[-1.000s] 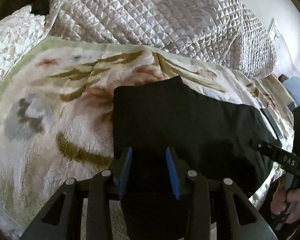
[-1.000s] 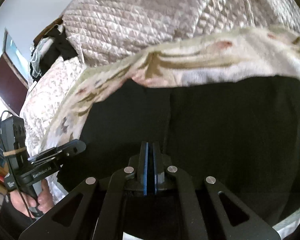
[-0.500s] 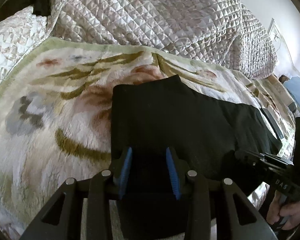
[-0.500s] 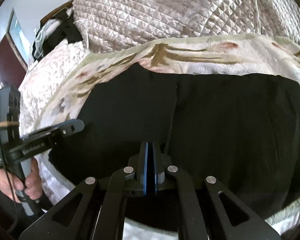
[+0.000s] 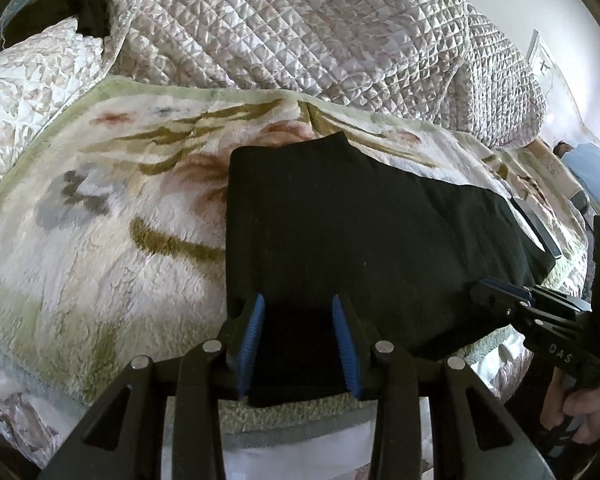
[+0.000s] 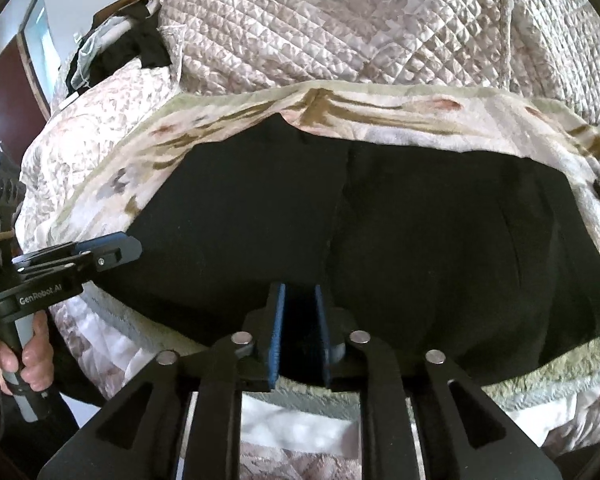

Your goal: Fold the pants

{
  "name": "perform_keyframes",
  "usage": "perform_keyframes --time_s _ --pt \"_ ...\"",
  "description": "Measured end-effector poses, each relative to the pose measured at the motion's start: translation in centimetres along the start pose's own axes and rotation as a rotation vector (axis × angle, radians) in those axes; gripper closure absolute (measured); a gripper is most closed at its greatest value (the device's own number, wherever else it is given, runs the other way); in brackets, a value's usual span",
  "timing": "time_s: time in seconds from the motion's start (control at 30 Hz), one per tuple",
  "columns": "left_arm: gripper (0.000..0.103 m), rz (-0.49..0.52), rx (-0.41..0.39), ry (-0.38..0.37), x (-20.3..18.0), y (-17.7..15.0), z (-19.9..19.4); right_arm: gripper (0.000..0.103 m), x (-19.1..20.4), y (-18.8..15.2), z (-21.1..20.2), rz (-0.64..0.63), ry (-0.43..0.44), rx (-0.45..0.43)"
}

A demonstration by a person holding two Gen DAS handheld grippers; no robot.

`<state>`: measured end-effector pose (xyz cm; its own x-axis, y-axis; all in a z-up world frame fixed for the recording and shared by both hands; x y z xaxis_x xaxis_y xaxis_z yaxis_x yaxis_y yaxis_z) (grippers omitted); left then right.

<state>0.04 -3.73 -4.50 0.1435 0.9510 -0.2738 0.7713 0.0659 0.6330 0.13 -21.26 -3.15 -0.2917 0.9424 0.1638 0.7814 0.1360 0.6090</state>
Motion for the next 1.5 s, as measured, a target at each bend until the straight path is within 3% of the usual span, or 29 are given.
perform_keyframes --time_s 0.7,0.93,1.1,1.17,1.23,1.37,1.5 --pt "0.065 0.043 0.023 0.034 -1.1 1.7 0.6 0.086 -2.8 0.2 -1.7 0.123 -0.007 -0.017" --pt "0.065 0.055 0.016 0.040 -1.1 3.3 1.5 0.086 -5.8 0.6 -2.5 0.198 -0.068 -0.039" --pt "0.065 0.043 0.040 0.043 -0.7 2.4 2.6 0.086 -9.2 0.0 -3.8 0.330 -0.107 -0.060" --pt "0.063 0.058 0.023 0.050 -0.9 2.1 2.4 0.077 -9.5 -0.3 -3.9 0.343 -0.106 -0.055" --pt "0.059 0.068 0.016 0.046 -1.2 2.0 2.4 0.048 -9.9 -1.1 -4.4 0.374 -0.100 -0.047" --pt "0.058 0.073 0.007 0.049 -1.2 1.9 2.4 0.047 -11.2 -2.2 -5.8 0.441 -0.104 -0.060" --pt "0.058 0.069 0.007 0.045 -1.2 1.8 2.4 0.047 -14.2 -3.3 -5.9 0.600 -0.121 -0.053"
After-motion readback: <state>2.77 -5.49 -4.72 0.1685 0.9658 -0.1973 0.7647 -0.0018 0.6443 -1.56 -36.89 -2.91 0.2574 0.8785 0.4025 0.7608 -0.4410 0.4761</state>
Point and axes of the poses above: each gripper's, at about its wrist camera, not at the fingertips, and z roughly the way its jaws point, x to its left, y to its top, the point moved 10 cm from there along z, roughly the way its jaws point, and after that the axes turned 3 degrees about -y, right-handed, at the moved point
